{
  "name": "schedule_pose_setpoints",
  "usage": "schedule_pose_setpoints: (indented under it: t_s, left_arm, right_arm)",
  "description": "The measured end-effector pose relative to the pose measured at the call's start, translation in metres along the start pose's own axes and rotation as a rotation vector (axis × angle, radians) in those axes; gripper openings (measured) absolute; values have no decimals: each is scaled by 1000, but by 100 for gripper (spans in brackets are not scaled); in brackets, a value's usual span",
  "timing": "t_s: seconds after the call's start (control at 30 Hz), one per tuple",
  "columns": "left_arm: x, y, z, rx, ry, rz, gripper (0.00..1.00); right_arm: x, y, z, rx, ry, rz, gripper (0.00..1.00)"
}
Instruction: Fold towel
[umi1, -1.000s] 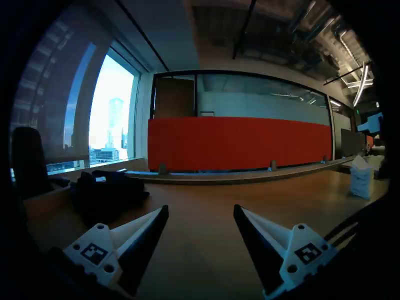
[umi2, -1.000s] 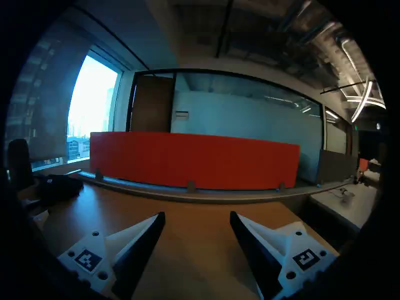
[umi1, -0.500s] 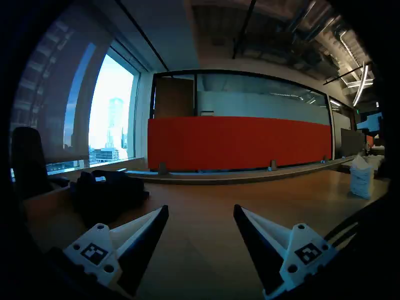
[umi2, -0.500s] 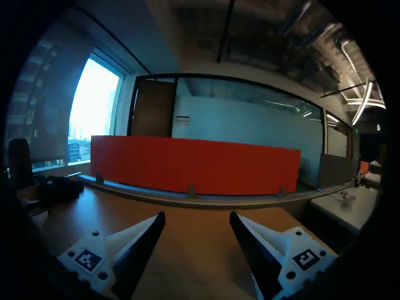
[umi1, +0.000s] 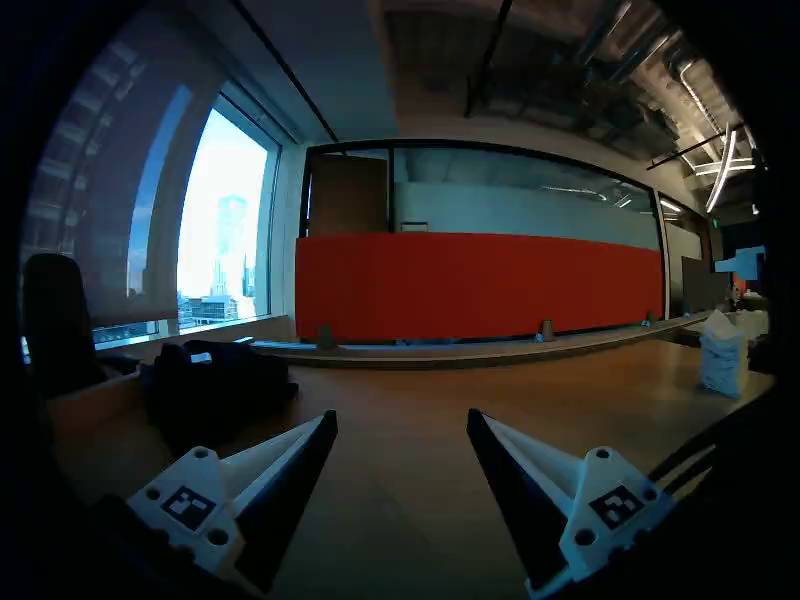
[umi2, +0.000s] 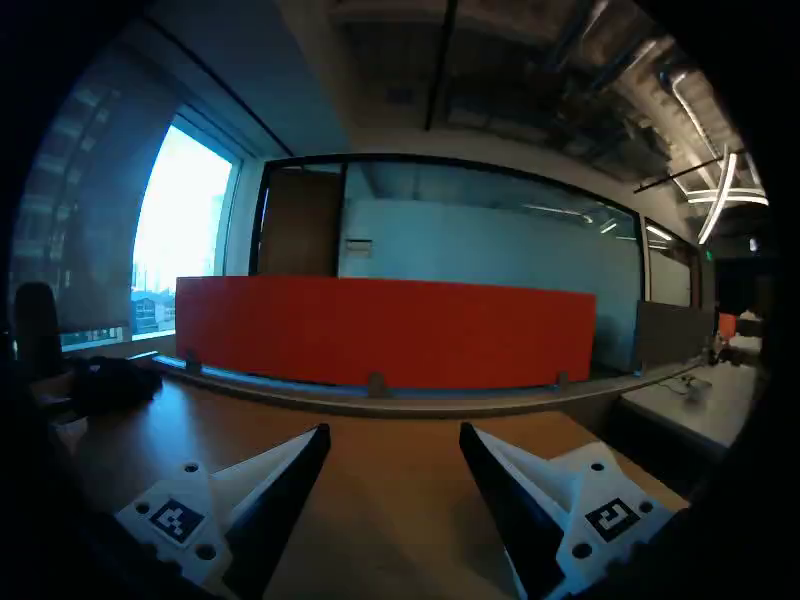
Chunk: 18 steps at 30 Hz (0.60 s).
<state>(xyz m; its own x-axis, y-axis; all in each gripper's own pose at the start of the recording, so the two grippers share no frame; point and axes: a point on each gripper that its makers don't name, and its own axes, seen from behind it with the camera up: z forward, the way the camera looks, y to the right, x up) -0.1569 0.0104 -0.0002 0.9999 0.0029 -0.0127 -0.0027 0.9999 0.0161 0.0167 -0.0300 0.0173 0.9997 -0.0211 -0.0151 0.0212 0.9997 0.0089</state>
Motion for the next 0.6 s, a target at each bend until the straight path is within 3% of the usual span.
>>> schedule_pose_setpoints:
  t_s: [0.6]
  left_arm:
    - [-1, -1, -1, 0, 0, 0, 96]
  right_arm:
    - [-58, 36, -2, -50, -22, 134, 100]
